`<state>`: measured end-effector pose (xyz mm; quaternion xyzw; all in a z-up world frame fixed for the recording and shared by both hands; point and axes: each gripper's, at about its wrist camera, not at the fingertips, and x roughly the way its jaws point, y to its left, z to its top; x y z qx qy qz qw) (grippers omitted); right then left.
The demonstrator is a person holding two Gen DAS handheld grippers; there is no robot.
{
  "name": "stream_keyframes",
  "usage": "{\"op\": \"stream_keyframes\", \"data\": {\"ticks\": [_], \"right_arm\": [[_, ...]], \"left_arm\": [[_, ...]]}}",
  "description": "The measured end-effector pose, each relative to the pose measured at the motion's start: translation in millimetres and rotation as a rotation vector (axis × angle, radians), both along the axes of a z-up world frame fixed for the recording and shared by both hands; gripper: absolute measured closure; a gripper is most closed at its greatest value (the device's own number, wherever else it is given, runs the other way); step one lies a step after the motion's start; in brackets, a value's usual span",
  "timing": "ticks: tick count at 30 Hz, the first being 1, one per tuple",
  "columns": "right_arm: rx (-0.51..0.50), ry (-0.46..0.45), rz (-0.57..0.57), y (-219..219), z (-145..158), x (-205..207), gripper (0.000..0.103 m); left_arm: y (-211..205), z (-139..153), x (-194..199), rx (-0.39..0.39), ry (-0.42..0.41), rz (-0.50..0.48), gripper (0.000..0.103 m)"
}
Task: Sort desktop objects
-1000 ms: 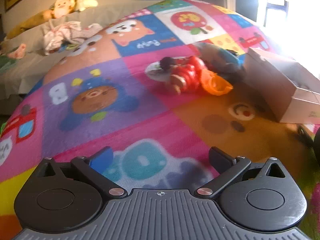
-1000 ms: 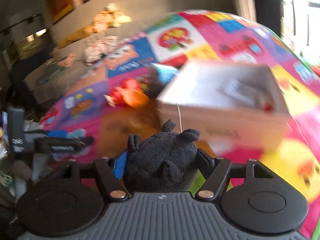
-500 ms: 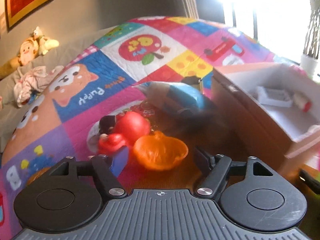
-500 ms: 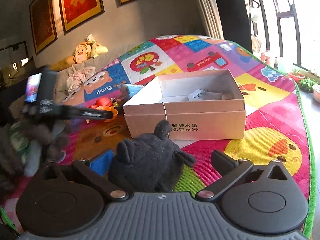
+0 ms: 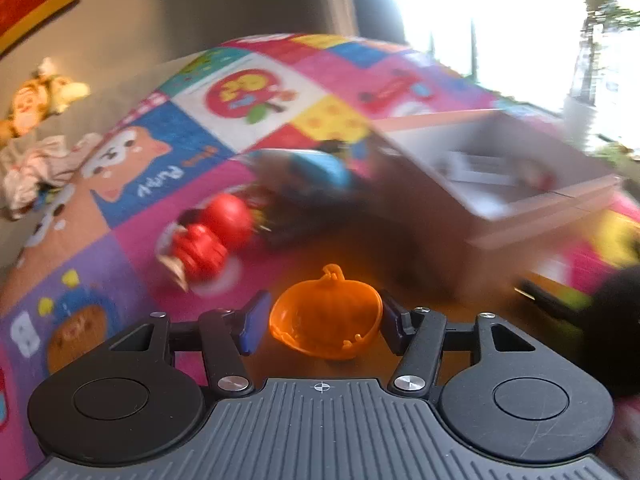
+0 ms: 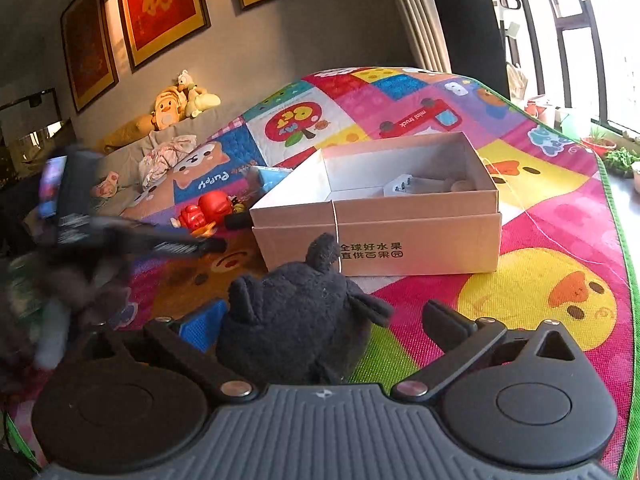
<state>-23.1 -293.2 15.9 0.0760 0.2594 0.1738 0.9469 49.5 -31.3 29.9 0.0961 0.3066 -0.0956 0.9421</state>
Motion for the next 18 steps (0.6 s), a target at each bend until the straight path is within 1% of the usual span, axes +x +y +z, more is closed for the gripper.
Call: {"op": "stream_keyframes", "data": {"ticks": [3, 4, 6, 9, 12, 15, 18], "right_arm": [[-0.007, -0.002, 0.000, 1.6, 0.4, -0.1, 0.000], [-0.012, -0.003, -0.002, 2.2, 0.8, -0.1, 0.000], [-0.034, -0.015, -0.009, 4.9, 1.9, -2.2, 0.000], [-0.094, -0.054, -0.017, 12.2, 6.9, -7.8, 0.000], [-0.178, -0.079, -0.036, 16.3, 14.1, -12.0, 0.000], [-0.243, -0.099, -0.073, 6.1, 21.5, -19.6, 0.000], [-0.268, -0.094, -0.140, -13.7, 27.7, -27.1, 0.000]], "left_arm": [[-1.7, -1.7, -34.1, -0.014, 0.007, -0.038, 0.038], [-1.5, -3.9, -40.9, -0.018, 0.014, -0.038, 0.035], [1.0, -7.8, -51.3, -0.036, 0.031, -0.020, 0.022], [5.7, -13.3, -58.9, -0.072, 0.060, -0.005, 0.014], [9.1, -19.2, -62.5, -0.076, 0.072, 0.005, 0.008], [15.1, -22.9, -63.8, -0.093, 0.083, 0.023, 0.008], [18.7, -23.3, -61.7, -0.116, 0.093, 0.029, 0.007]]}}
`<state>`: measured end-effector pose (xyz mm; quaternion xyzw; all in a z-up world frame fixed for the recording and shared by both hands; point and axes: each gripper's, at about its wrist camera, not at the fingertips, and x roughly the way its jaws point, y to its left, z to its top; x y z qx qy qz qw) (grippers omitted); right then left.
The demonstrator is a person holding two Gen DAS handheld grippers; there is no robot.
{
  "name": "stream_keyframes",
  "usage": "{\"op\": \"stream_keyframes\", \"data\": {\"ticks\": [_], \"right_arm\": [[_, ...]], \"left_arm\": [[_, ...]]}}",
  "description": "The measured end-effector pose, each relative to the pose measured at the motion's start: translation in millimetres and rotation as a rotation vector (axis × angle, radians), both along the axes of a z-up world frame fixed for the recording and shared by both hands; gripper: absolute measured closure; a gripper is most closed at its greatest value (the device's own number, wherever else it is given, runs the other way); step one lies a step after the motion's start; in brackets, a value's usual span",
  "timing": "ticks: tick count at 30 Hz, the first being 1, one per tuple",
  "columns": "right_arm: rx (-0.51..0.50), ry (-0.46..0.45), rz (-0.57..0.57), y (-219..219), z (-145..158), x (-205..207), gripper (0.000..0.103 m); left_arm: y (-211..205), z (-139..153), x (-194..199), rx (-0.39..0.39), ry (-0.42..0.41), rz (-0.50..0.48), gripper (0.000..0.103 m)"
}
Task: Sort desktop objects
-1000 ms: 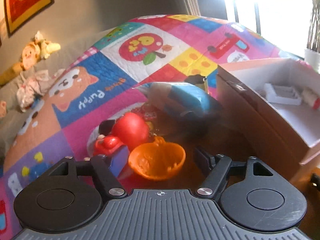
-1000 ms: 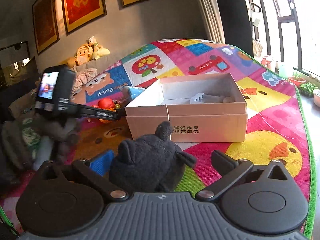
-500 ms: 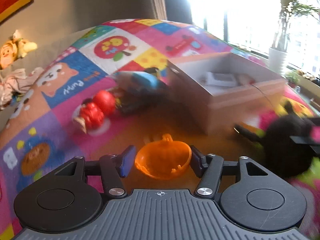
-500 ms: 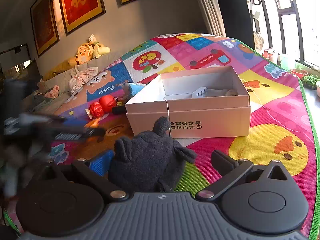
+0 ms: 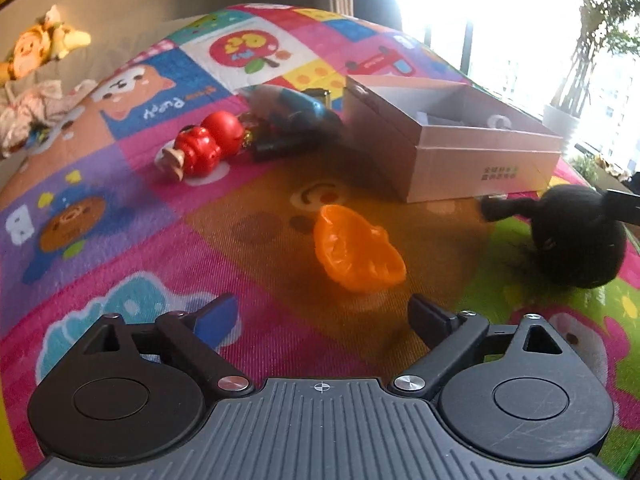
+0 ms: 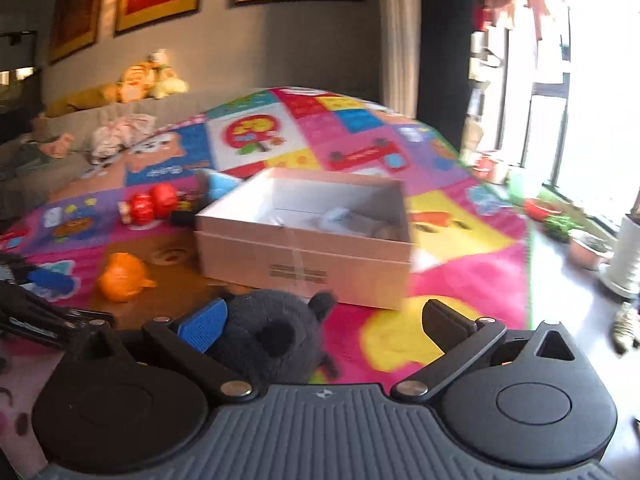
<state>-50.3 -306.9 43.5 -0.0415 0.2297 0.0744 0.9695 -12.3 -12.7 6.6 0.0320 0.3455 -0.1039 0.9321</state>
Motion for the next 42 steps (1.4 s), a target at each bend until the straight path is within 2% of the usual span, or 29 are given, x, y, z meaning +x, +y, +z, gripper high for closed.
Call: {"op": "stream_keyframes", "data": {"ticks": [4, 7, 11, 15, 19, 24, 28, 33, 34, 36, 38, 40, 41, 42], "right_arm": [[-0.017, 0.010, -0.054, -17.3, 2.3, -5.6, 0.000], [-0.076, -0.006, -0.067, -19.1, 1.7, -8.7, 0.000], [-0.116, -0.010, -0.076, -24.5, 1.4, -9.1, 0.000], [-0.033, 0.034, -0.068, -35.0, 1.4, -7.9, 0.000], [-0.021, 0.033, -0.051, -35.2, -2.8, -12.3, 0.000], [0.003, 0.054, -0.039, -41.6, -0.6, -13.8, 0.000], [0.042, 0.063, -0.002, -39.0, 0.4, -13.5, 0.000], [0.069, 0.063, 0.081, -22.7, 0.1, -12.7, 0.000], [0.064, 0.063, 0.094, -18.8, -0.4, -12.5, 0.000], [0.059, 0.063, 0.117, -11.1, -1.5, -12.9, 0.000], [0.060, 0.066, 0.140, -4.3, -1.8, -11.9, 0.000], [0.059, 0.063, 0.157, 4.0, -1.8, -9.6, 0.000], [0.057, 0.063, 0.163, 7.5, -1.6, -8.0, 0.000], [0.054, 0.065, 0.170, 12.3, -2.1, -5.6, 0.000]], "left_arm": [[-1.0, -0.1, -1.5, 0.001, -0.002, -0.010, 0.006], [-1.4, 0.8, -2.2, -0.004, -0.001, -0.021, 0.006], [-7.2, 5.3, 3.9, -0.020, -0.007, -0.094, 0.005], [-17.1, 10.3, 23.3, 0.016, -0.059, -0.110, 0.003], [-25.2, 12.8, 42.2, -0.009, -0.049, -0.130, 0.003], [-35.4, 13.1, 26.0, -0.076, 0.002, -0.287, 0.003], [-42.1, 10.7, 5.5, -0.018, -0.026, -0.330, 0.003], [-42.0, 7.6, 15.0, 0.071, -0.064, -0.260, 0.004], [-41.3, 6.9, 19.1, 0.073, -0.060, -0.251, 0.005], [-41.6, 4.0, 23.5, 0.078, -0.046, -0.247, 0.019], [-41.7, 0.6, 27.7, 0.081, -0.032, -0.242, 0.024], [-40.7, 1.1, 27.3, 0.065, -0.033, -0.231, 0.038], [-40.2, 2.3, 26.1, 0.060, -0.034, -0.226, 0.050], [-39.0, 4.0, 23.9, 0.058, -0.038, -0.217, 0.053]]}}
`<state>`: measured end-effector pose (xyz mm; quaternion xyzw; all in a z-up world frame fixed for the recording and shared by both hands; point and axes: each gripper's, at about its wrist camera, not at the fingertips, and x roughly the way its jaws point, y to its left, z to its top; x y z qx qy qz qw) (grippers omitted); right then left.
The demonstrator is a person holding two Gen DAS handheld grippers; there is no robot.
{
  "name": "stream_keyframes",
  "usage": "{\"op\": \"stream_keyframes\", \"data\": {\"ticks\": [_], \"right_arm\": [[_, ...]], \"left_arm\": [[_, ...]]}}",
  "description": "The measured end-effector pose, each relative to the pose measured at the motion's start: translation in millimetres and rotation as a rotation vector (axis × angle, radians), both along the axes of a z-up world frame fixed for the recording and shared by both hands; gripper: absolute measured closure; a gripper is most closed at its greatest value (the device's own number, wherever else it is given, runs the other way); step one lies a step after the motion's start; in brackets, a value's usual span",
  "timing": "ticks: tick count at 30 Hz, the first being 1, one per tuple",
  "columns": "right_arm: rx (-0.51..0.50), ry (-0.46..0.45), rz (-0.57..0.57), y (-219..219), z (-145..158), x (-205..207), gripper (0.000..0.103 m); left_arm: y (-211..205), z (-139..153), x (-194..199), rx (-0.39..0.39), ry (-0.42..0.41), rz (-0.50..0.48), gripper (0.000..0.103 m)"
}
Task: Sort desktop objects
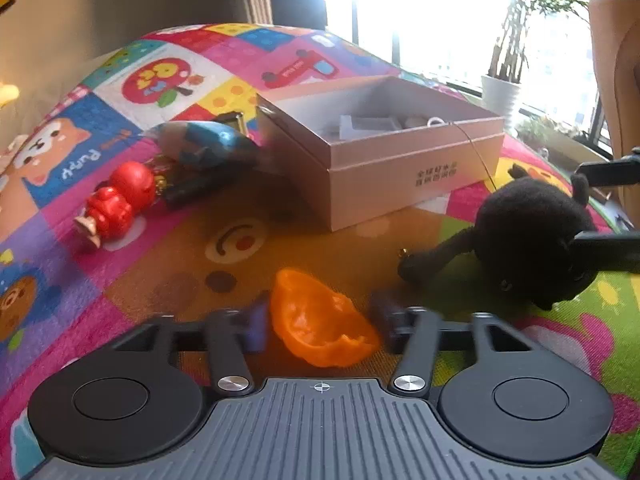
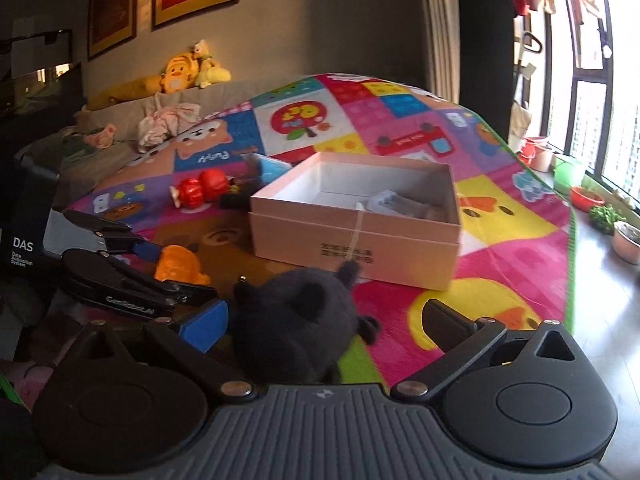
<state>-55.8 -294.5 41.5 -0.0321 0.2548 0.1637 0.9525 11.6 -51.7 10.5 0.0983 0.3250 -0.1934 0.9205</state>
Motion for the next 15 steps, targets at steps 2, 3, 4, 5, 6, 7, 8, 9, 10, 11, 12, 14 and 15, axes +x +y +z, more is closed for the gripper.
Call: {"op": "stream_keyframes", "data": {"ticks": [2, 3, 4, 5, 6, 7, 8, 9, 10, 11, 12, 14, 15], "right_arm": [[-0.012, 0.006, 0.014, 9.8, -2.0, 4.6, 0.000], [-0.020, 0.010, 0.022, 14.3, -3.4, 7.0, 0.000], [-0.033, 0.014, 0.028, 19.3, -5.2, 9.7, 0.000], [-0.046, 0.019, 0.030, 22.8, -6.9, 12.5, 0.000], [-0.062, 0.030, 0.028, 27.1, -8.9, 15.9, 0.000], [-0.073, 0.040, 0.023, 30.2, -10.5, 19.3, 0.000], [-0.081, 0.051, 0.017, 32.7, -12.1, 22.1, 0.000], [-0.088, 0.063, 0.010, 34.2, -13.4, 24.1, 0.000], [-0.091, 0.073, 0.007, 35.4, -14.1, 25.3, 0.004], [-0.097, 0.083, 0.004, 36.3, -14.1, 26.0, 0.016], [-0.106, 0.100, 0.011, 37.1, -13.8, 26.5, 0.021], [-0.134, 0.105, 0.007, 37.8, -9.9, 24.6, 0.034], [-0.127, 0.116, 0.015, 35.5, -5.0, 23.6, 0.034]], "left_arm": [[2.5, 2.9, -5.5, 0.003, -0.013, 0.015, 0.056], [4.4, 3.9, -8.7, 0.002, -0.015, 0.020, 0.057], [6.8, 4.9, -12.2, -0.002, -0.015, 0.027, 0.058], [8.5, 6.0, -15.6, -0.005, -0.014, 0.030, 0.058], [10.6, 6.9, -19.2, -0.009, -0.013, 0.034, 0.058], [12.8, 7.7, -23.1, -0.013, -0.015, 0.036, 0.058], [14.7, 8.8, -26.3, -0.018, -0.017, 0.039, 0.058], [16.7, 9.7, -29.2, -0.022, -0.019, 0.043, 0.058], [18.4, 10.4, -31.5, -0.025, -0.021, 0.047, 0.058], [19.9, 11.3, -33.9, -0.027, -0.024, 0.052, 0.058], [21.2, 12.6, -36.0, -0.030, -0.027, 0.056, 0.058], [23.0, 16.4, -41.0, -0.038, -0.038, 0.055, 0.059], [23.6, 19.4, -44.0, -0.042, -0.047, 0.055, 0.059]]}}
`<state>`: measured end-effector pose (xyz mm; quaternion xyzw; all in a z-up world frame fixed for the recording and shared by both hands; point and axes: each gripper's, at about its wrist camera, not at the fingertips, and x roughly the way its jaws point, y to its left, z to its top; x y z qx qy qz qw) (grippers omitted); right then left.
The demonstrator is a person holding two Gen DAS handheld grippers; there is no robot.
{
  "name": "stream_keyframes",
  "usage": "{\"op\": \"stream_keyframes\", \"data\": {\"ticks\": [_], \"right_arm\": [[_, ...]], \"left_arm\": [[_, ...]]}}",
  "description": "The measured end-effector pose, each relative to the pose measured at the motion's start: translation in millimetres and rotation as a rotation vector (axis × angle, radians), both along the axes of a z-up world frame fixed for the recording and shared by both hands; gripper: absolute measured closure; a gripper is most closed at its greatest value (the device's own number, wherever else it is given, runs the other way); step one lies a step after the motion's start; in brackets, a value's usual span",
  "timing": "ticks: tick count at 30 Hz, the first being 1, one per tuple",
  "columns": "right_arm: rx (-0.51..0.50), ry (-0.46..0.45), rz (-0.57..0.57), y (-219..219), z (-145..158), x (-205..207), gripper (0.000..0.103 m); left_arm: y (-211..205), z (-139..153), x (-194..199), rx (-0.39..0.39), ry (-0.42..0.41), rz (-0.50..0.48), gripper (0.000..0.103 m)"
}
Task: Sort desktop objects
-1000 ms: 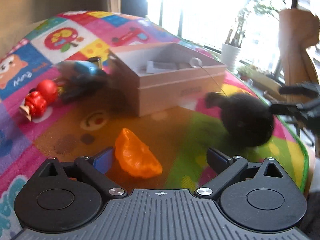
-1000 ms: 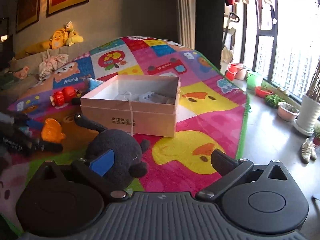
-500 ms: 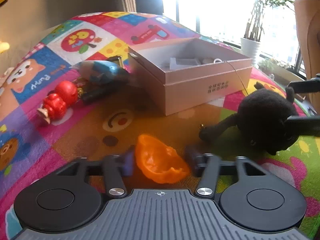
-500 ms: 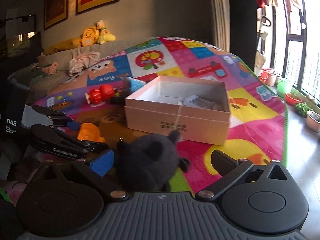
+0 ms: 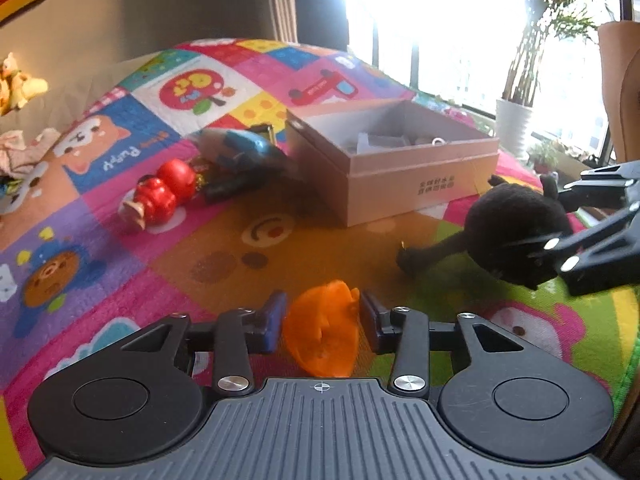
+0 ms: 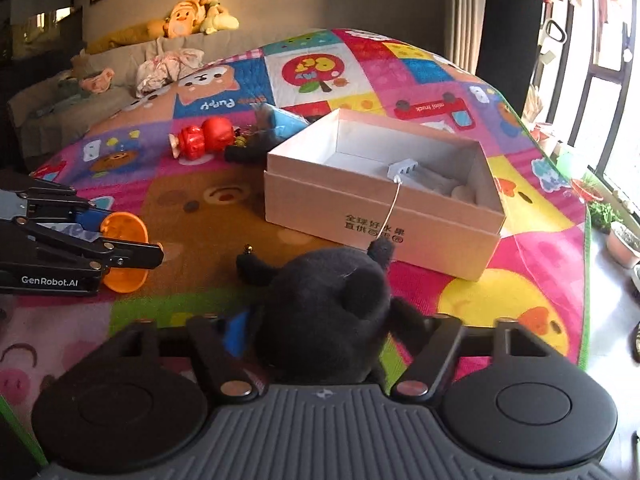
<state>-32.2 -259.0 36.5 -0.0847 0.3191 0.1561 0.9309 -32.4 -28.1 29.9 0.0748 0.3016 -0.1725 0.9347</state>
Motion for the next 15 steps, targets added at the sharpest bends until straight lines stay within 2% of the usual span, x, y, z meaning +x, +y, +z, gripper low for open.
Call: {"op": "stream_keyframes", "data": {"ticks": [3, 10, 13, 15], "right_arm": [[0.087, -0.006, 0.018, -16.1, 31.1, -8.6, 0.035], [0.238, -0.225, -0.016, -57.6, 123.7, -40.5, 0.035], [0.229, -0.313, -0.027, -66.3, 145.7, -51.6, 0.035], [0.213, -0.330, -0.032, -70.0, 150.3, -55.2, 0.035]], "left_arm": [[-0.1, 11.6, -7.9, -0.014, -0.036, -0.006, 0.059], [-6.8, 37.0, -17.5, -0.026, -0.115, -0.030, 0.059], [-12.8, 47.3, -16.0, -0.022, -0.144, -0.044, 0.059], [-18.6, 55.2, -10.5, -0.017, -0.169, -0.060, 0.059]]}}
